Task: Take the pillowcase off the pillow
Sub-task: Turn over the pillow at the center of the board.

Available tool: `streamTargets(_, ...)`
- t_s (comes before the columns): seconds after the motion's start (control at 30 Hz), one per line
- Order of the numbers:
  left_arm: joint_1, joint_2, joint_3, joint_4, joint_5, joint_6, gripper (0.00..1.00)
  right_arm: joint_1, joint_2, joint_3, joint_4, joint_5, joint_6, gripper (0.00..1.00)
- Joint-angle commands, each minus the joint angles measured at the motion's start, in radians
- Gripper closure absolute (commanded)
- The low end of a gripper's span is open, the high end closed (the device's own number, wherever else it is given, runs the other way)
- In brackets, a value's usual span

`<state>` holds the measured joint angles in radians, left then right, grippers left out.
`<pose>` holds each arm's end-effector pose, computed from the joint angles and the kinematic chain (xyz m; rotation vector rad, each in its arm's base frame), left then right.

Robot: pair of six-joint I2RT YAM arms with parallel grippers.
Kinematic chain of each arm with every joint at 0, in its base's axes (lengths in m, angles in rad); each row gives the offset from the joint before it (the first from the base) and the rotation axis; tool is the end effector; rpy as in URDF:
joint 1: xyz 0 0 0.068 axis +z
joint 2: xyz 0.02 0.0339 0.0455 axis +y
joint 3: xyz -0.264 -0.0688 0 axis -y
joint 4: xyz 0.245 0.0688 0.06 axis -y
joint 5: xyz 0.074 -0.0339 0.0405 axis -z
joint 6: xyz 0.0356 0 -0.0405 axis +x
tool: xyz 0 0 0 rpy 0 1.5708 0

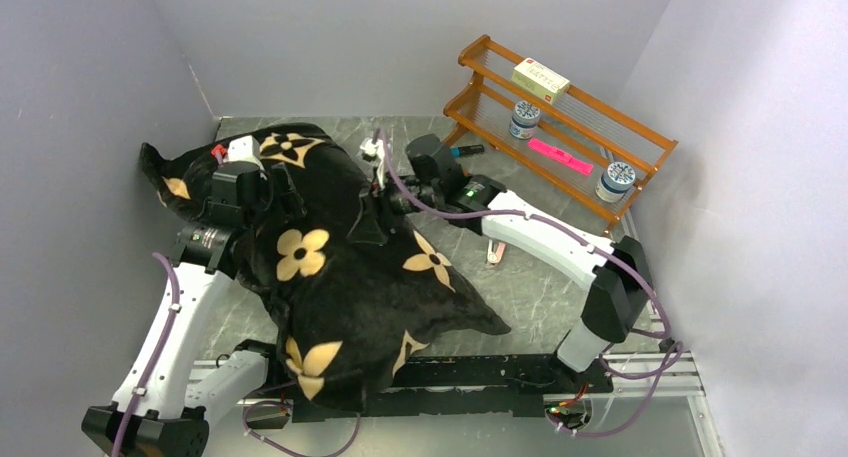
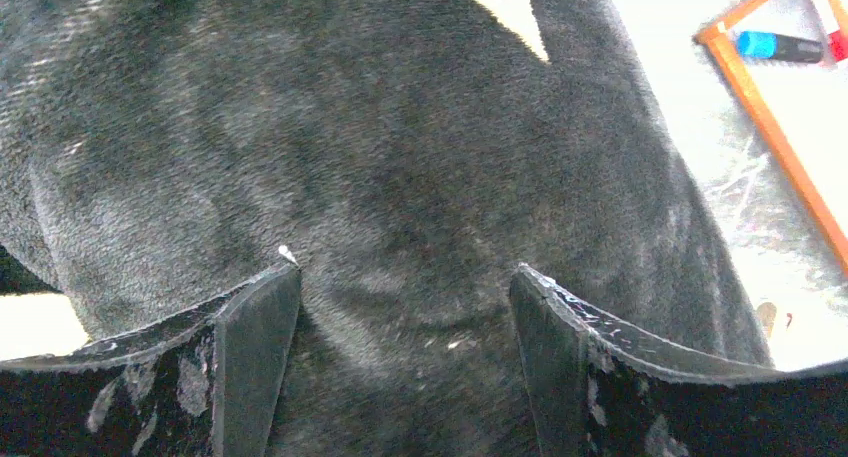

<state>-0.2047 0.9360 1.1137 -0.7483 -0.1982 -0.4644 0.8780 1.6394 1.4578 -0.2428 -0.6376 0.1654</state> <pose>0.1832 -0.0309 0.3696 -0.3908 2.0982 -0.1822 0.2286 0.3086 0.3494 -1.1528 1.8137 1.2776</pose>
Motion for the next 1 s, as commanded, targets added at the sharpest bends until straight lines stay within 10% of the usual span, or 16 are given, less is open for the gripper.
streamTargets(0.0, -0.004, -0.053, -0.018, -0.035, 0.021, 0.010, 0.19, -0.075, -0.107, -0.039, -0.006, 0.034, 0.031, 0.25)
streamTargets(0.2, -0.004, -0.076, 0.013, -0.092, -0.038, 0.042, 0.18, -0.203, -0.141, -0.143, 0.021, 0.086, 0.124, 0.01)
streamTargets(0.7, -0.004, -0.103, -0.083, -0.071, -0.027, 0.027, 0.18, -0.135, 0.100, -0.236, 0.285, -0.118, 0.316, 0.04)
streamTargets(0.83, -0.004, -0.112, -0.104, -0.060, -0.013, 0.038, 0.18, -0.074, 0.170, -0.176, 0.277, -0.193, 0.288, 0.35)
streamTargets(0.97, -0.004, -0.129, -0.111, -0.043, 0.021, 0.072, 0.18, -0.065, 0.184, -0.114, 0.156, -0.153, 0.195, 0.98)
